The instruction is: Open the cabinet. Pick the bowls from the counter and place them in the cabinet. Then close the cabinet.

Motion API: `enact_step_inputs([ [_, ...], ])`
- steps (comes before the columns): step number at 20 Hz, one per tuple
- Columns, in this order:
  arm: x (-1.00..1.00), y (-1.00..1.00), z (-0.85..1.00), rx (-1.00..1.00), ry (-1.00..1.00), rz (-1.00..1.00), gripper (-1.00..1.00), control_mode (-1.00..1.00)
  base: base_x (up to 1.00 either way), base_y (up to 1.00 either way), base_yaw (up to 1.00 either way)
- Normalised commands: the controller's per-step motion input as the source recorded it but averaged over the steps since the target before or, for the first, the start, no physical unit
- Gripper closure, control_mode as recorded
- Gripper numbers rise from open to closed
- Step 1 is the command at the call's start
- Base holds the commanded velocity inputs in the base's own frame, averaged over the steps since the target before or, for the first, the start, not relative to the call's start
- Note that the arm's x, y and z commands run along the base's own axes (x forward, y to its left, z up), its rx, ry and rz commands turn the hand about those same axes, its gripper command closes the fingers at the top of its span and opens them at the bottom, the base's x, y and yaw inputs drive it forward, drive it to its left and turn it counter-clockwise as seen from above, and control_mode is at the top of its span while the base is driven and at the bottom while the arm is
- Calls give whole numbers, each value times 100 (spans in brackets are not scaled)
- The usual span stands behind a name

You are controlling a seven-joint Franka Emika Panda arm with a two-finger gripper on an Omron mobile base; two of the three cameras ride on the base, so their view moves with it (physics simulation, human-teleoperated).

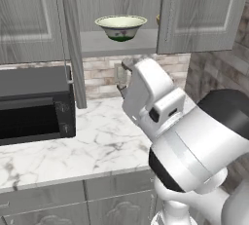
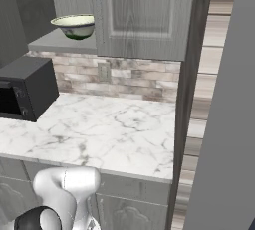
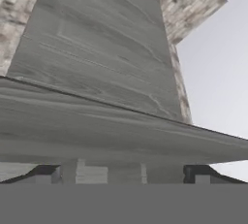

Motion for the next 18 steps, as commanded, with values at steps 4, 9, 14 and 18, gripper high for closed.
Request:
enact_step_inputs([
  [4,-38,81,0,0,0,0,-100,-100,0,0,0],
  [9,-49,71,0,0,0,0,-100,-100,0,0,0],
  [14,-45,64,0,5,1,0,-100,-100,0,0,0],
  [18,-6,64,0,12,8,0,-100,-100,0,0,0],
])
